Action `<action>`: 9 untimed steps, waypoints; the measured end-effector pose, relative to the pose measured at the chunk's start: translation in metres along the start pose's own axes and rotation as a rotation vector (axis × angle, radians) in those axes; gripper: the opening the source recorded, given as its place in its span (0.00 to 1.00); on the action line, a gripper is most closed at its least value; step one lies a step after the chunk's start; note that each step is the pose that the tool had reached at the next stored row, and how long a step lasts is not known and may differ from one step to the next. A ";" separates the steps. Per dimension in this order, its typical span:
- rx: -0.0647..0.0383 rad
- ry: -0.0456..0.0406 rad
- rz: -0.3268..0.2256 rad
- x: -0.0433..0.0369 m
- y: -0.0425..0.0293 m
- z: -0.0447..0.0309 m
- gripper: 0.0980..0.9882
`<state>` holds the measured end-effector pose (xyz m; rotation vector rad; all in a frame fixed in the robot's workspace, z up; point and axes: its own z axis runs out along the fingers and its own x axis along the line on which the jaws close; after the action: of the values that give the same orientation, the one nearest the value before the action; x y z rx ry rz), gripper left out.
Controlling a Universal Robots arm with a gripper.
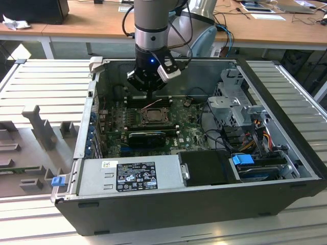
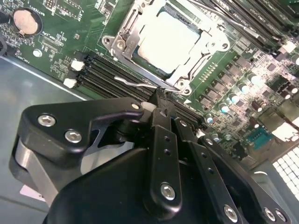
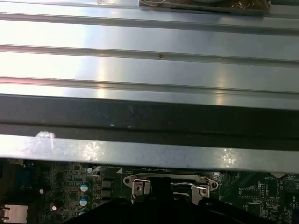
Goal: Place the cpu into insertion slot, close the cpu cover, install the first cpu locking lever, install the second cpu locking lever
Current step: 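Install the first cpu locking lever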
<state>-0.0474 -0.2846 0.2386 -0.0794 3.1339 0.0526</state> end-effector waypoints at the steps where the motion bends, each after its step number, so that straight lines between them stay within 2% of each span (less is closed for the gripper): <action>1: 0.000 -0.0004 -0.002 -0.0006 0.0000 0.0008 0.01; 4: -0.001 -0.0004 -0.048 -0.0024 -0.0002 0.0033 0.01; 5: -0.011 -0.0008 -0.051 -0.0044 -0.0004 0.0039 0.01; 6: -0.026 -0.0020 -0.052 -0.0062 -0.0004 0.0041 0.01; 7: -0.034 -0.0026 -0.052 -0.0070 -0.0005 0.0042 0.01; 8: -0.040 -0.0034 -0.052 -0.0079 -0.0005 0.0051 0.01; 9: -0.040 -0.0033 -0.052 -0.0082 -0.0005 0.0060 0.01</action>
<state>-0.0392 -0.2845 0.2327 -0.1613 3.1260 0.1148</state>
